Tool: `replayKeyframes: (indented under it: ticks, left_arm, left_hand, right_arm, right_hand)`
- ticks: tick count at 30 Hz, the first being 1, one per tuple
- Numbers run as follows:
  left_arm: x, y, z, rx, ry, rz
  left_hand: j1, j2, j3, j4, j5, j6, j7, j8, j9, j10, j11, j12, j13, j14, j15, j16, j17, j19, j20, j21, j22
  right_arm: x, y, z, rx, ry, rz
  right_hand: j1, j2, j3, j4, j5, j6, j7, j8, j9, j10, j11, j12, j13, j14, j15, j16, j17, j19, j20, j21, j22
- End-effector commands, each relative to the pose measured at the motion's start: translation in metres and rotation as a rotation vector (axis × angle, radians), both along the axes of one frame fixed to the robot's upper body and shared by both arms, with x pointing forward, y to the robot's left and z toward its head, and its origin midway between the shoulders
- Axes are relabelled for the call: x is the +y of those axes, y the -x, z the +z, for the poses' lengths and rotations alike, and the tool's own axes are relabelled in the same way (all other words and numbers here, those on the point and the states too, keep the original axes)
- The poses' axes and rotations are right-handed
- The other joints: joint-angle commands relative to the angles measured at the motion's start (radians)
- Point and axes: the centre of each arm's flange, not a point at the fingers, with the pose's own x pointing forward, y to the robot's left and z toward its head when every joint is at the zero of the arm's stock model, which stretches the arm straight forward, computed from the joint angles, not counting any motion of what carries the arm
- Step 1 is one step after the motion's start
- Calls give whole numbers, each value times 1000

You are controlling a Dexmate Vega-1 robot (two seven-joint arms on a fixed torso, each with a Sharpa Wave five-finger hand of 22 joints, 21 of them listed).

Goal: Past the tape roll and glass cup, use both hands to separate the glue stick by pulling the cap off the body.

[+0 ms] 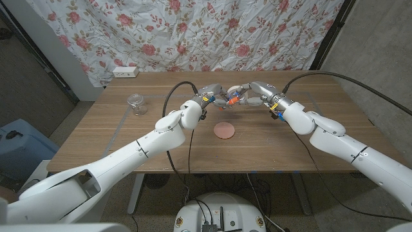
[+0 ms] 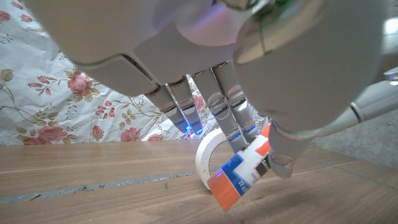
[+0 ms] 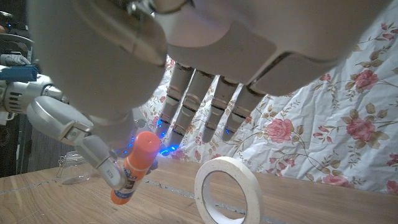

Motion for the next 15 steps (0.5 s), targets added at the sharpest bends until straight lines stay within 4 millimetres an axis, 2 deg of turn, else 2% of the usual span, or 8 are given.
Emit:
replayKeyframes:
  ticks: [1, 15]
  left_arm:
    - [-2, -1, 0, 1, -10, 1]
    - [-3, -1, 1, 1, -12, -3]
  left_hand:
    - [14, 23, 1, 5, 6, 20, -2, 5, 3, 15, -8, 7, 3, -1, -138, -1, 0, -4, -62, -4, 1]
    - [15, 24, -1, 5, 6, 22, -2, 5, 3, 16, -8, 7, 3, -1, -138, -1, 0, -5, -61, -4, 1]
  right_arm:
    - [-4, -1, -2, -8, -39, 7]
    - [-4, -2, -3, -15, -51, 14]
  right_hand:
    - [14, 11, -8, 0, 7, 25, -1, 14, 6, 26, 0, 1, 5, 16, -137, 13, 6, 9, -3, 2, 2]
    - [42, 23, -22, 0, 8, 86, -2, 48, 13, 85, -1, -2, 16, 50, -146, 43, 8, 21, -11, 1, 2]
